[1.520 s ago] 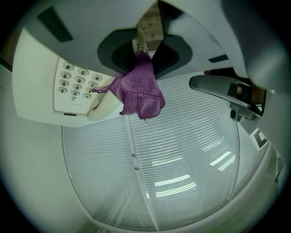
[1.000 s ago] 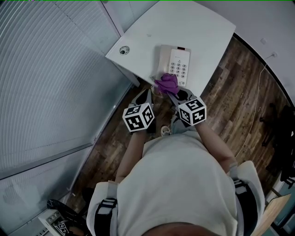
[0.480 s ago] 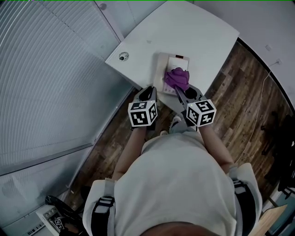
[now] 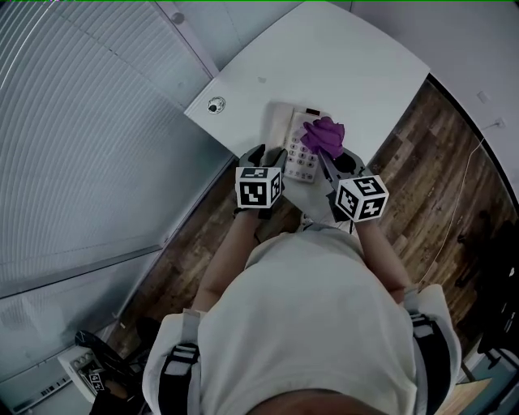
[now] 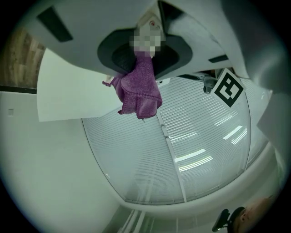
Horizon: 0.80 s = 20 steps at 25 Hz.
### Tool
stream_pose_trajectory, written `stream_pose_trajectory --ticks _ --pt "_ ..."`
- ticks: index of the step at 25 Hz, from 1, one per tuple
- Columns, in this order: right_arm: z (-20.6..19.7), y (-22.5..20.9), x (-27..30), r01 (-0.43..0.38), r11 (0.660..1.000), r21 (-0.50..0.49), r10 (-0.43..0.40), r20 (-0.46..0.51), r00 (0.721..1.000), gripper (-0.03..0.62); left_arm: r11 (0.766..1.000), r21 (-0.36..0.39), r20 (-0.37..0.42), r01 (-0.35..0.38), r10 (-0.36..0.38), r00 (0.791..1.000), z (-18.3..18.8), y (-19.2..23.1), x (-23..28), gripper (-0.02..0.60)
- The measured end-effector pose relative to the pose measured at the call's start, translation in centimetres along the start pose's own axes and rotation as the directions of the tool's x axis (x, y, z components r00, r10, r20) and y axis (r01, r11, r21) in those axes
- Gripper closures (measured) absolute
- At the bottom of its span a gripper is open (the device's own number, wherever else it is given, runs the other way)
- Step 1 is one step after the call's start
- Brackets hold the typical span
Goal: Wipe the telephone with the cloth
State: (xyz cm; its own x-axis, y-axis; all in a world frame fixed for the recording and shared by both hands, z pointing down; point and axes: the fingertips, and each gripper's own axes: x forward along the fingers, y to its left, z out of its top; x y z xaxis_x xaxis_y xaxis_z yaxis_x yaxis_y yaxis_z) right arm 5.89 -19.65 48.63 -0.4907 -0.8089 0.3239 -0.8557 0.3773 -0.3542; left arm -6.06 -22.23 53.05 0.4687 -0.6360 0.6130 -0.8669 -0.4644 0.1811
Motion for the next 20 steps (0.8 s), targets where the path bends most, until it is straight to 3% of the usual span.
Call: stream_pose_trajectory --ticks 13,20 --pt "-0.1 -1.6 1.1 -0.075 0.997 0.021 0.075 -0.015 0.997 0.503 0.994 0.061 -0.067 -0.089 0.093 0.993 0.9 1.6 4.5 0.371" --pt "-0.4 -1.9 1.3 -0.098 0.995 0.017 0.098 -0.018 0.995 0.504 0.985 0.109 -0.064 -0.135 0.142 0.988 1.0 1.6 5.2 0.371"
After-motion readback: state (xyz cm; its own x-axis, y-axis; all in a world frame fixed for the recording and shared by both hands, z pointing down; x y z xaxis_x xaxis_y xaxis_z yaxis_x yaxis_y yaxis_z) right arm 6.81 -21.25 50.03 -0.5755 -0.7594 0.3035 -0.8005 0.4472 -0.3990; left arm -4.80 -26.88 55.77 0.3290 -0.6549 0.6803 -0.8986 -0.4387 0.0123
